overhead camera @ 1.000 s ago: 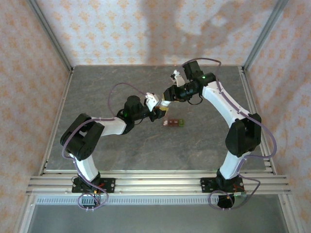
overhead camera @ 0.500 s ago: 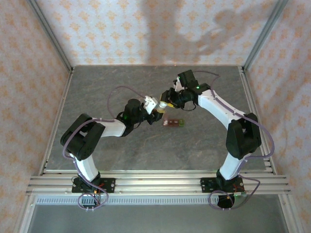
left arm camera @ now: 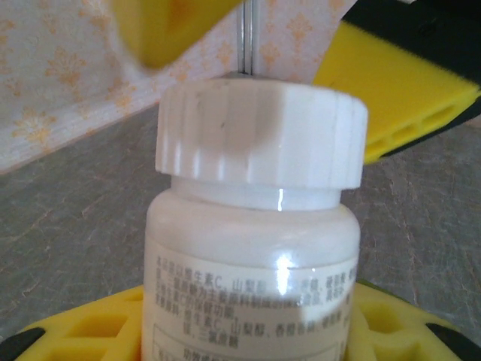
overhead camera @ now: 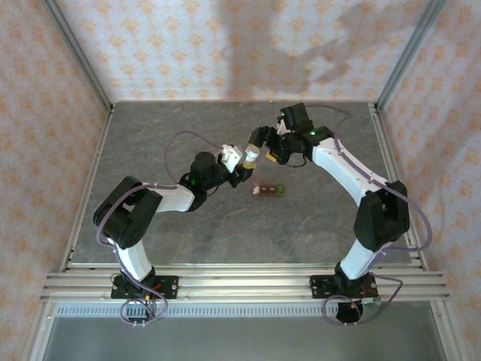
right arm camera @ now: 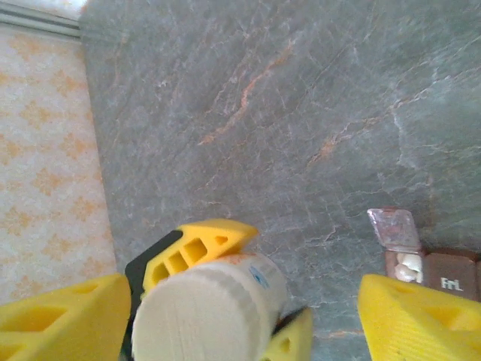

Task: Sort the pills into containers

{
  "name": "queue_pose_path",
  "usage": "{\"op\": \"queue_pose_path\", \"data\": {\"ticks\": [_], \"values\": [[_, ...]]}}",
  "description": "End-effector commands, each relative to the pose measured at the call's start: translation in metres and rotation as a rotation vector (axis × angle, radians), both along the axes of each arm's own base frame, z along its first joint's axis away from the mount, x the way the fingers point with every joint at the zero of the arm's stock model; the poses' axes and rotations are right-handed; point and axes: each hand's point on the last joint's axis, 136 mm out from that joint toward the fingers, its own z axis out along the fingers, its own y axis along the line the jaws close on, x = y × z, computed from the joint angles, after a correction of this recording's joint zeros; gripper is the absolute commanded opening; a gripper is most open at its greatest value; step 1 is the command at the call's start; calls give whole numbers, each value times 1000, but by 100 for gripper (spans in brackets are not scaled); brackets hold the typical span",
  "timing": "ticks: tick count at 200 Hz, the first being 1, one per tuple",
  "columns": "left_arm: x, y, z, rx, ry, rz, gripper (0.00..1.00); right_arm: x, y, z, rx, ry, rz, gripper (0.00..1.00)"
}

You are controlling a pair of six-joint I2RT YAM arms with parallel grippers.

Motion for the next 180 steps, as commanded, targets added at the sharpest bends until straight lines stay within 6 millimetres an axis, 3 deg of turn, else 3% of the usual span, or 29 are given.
{"op": "queue_pose_path", "data": {"ticks": [1,52,103,180], "values": [[0,-5,45,-68,-109,-27,0,-7,-23,24,-8,-56,-28,81],[-5,-10,44,-66,-90,-70,0,-4,-43,33,-80,-176,90,79],[-10,-18,44,-74,-53,-131,0,-22,-27,34,-178,-367,442,74],[-12,-24,42,-78,-22,-168,0,-33,-6,33,-125,-390,562,72]]}}
